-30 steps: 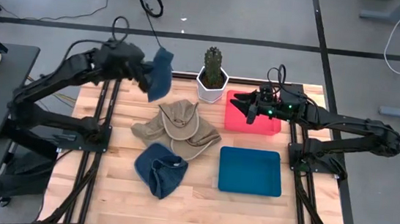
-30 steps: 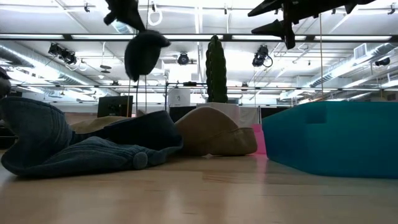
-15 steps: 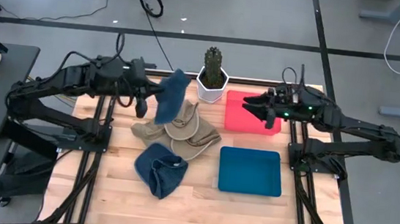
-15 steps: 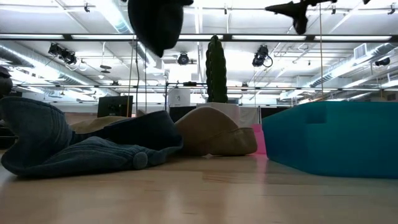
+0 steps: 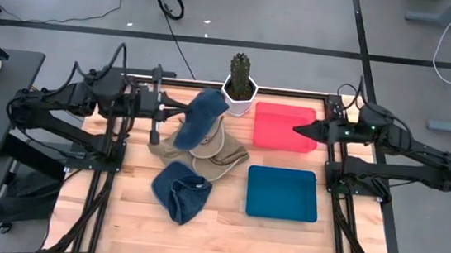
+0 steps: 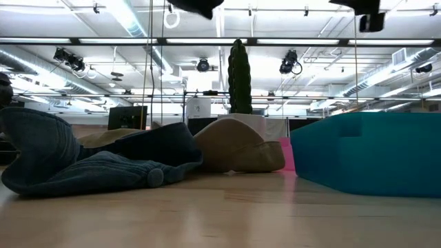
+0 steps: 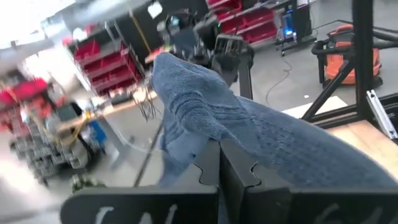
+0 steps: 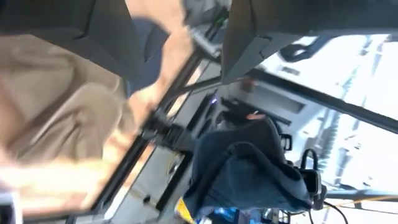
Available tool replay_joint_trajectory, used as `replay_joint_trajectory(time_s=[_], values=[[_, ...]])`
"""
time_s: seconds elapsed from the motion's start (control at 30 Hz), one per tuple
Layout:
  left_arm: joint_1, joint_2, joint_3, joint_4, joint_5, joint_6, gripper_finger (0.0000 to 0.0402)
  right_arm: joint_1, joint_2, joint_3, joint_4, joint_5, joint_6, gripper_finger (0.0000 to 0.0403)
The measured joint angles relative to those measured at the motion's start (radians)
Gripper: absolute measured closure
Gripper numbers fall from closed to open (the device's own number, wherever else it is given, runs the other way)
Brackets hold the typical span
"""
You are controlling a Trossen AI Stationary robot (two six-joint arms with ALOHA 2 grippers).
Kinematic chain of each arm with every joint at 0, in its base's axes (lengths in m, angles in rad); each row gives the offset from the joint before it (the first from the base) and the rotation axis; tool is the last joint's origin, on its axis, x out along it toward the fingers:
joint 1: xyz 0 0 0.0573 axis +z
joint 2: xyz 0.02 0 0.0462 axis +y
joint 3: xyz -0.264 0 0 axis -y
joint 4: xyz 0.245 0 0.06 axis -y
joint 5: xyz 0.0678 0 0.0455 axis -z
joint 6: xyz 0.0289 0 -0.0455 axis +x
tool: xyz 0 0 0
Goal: Pick & Place hat
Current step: Put the top blue cap into the pink bin
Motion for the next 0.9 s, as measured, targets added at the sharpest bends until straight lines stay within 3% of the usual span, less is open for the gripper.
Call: replay_joint_trajectory(time_s=[0.23,0.43,0.57,0.7,0.9], values=[[-0.040,0.028,0.000,0.009,0.022,0.143,0.0401,0.056,-0.036,0.000,-0.080,-0.007,0.075,0.0218],[-0.083,0.094,0.001,0.018,-0.006,0.336,0.0400,0.088,-0.024,0.000,-0.050,0.080,-0.033,0.0263],[-0.126,0.157,0.001,0.049,-0.171,0.470,0.0400,0.092,-0.002,0.000,0.007,0.088,-0.083,0.0287],[-0.153,0.233,0.001,0.118,-0.373,0.671,0.0400,0.093,0.017,0.000,0.037,0.020,-0.071,0.0295],[-0.170,0.329,0.000,0.285,-0.527,0.937,0.0400,0.088,0.057,0.000,0.041,0.033,-0.099,0.0281]])
